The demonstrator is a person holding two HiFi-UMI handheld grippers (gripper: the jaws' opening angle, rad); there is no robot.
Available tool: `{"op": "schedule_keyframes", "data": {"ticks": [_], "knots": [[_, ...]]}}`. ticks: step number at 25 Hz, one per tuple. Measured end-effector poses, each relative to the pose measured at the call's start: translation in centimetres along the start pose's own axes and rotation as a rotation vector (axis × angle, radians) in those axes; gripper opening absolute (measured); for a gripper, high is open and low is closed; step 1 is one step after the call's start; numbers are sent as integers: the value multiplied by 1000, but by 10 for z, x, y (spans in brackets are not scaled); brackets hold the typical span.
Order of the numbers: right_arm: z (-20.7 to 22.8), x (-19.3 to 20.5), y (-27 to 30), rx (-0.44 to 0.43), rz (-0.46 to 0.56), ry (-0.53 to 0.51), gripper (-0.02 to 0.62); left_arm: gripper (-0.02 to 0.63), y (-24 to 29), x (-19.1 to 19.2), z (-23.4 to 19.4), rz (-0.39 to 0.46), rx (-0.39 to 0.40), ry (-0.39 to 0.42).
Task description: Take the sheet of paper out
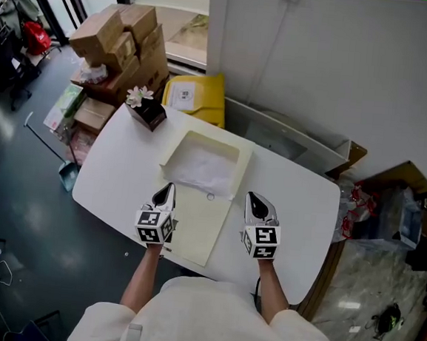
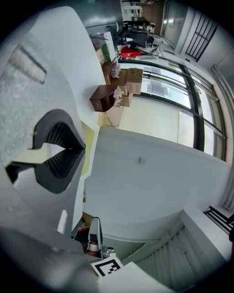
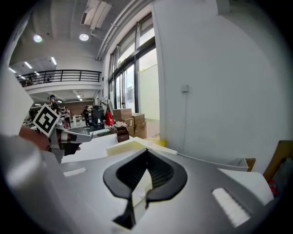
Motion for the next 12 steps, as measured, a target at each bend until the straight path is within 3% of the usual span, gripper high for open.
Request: {"op": "schedule_keyframes", "data": {"ticks": [8, 12], "knots": [[21, 40, -1, -55, -63, 53, 2, -2, 22, 39, 11, -68, 5, -216], [25, 48, -1, -67, -82, 67, 2, 0, 31, 52, 16, -61, 65, -400]]}}
Point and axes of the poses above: the fingertips, and each gripper's own axes: y forward along the fingers, z to its right, x out of its underside, the point moved 4 cm from there along -y, backward along the fingers, and after that the axes turned 4 degrees about -z, right-handed, at the moved point
